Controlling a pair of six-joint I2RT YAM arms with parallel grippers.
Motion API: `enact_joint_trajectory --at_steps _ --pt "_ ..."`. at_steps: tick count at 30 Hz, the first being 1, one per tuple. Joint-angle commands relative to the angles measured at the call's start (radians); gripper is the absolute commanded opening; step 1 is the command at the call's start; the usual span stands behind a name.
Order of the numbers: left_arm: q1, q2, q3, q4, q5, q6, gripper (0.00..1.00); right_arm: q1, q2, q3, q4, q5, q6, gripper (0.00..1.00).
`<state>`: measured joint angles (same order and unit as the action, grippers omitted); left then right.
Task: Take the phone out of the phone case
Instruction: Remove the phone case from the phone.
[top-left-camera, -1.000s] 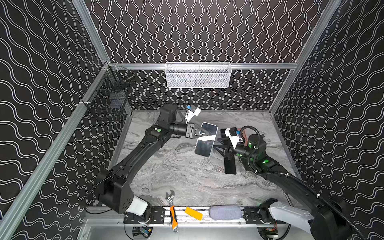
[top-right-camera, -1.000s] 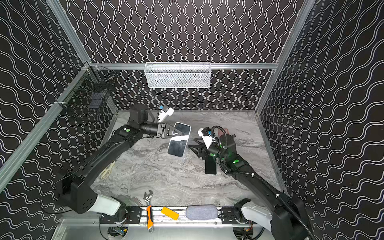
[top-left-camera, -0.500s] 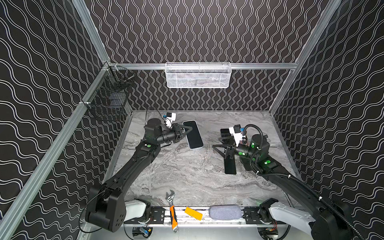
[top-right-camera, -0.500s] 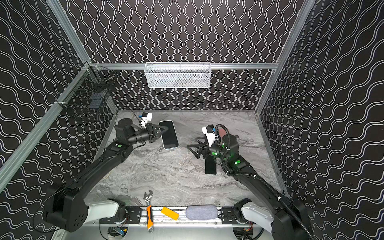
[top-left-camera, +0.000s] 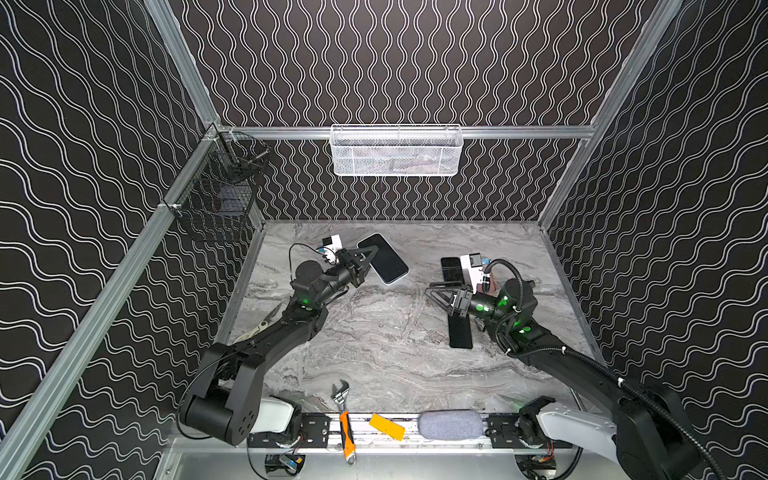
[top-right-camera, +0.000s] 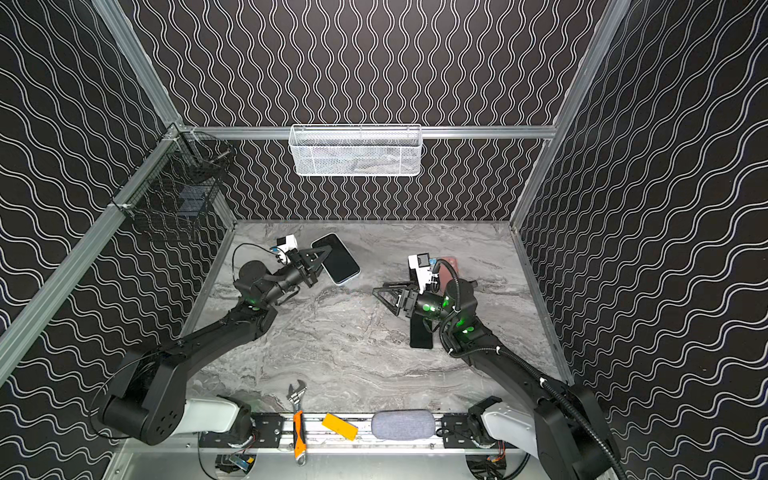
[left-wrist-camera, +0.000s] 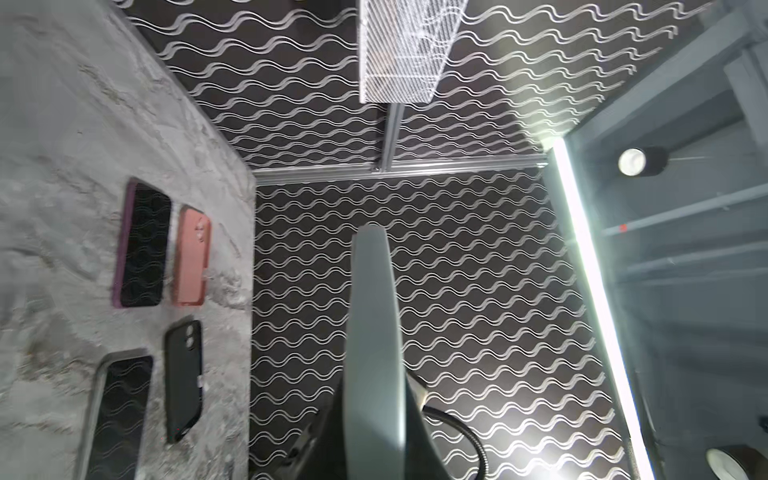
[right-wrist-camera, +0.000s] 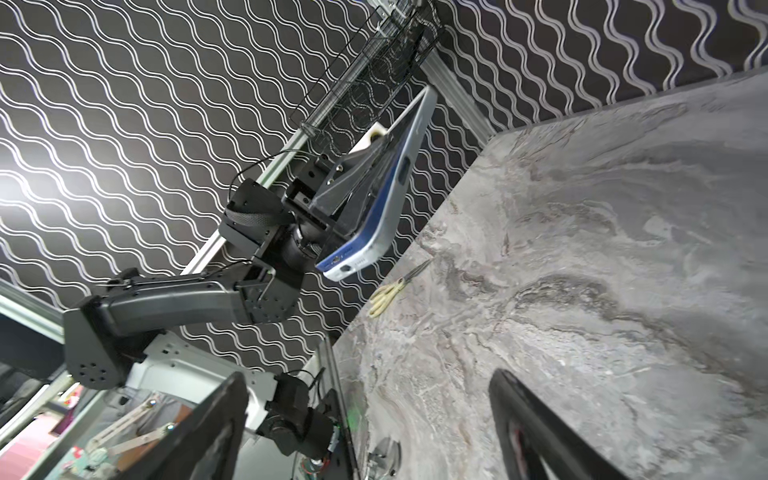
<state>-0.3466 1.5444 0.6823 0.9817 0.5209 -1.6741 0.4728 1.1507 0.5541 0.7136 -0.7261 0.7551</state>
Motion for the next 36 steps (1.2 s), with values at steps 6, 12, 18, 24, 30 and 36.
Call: enact_joint_trajectory --at_steps 6,12,18,24,30,36 --pt "-0.046 0.056 0.034 0.154 -0.029 -0.041 0.0 0.058 0.07 0.018 0.166 0.053 0.08 0.92" --pt "-0.053 0.068 0.05 0.161 -0.019 -0.038 0.0 0.084 0.116 0.03 0.221 0.076 0.106 0.91" --pt "-0.058 0.075 0.058 0.164 -0.005 -0.046 0.0 0.089 0.145 0.032 0.257 0.093 0.122 0.91" --pt "-0.066 0.055 0.054 0.166 -0.002 -0.042 0.0 0.089 0.16 0.048 0.261 0.094 0.126 0.91" --pt "-0.076 0.033 0.039 0.166 -0.012 -0.041 0.0 0.089 0.177 0.067 0.252 0.091 0.119 0.9" --pt "-0.087 0.021 0.036 0.166 -0.014 -0.041 0.0 0.089 0.194 0.075 0.267 0.089 0.121 0.9"
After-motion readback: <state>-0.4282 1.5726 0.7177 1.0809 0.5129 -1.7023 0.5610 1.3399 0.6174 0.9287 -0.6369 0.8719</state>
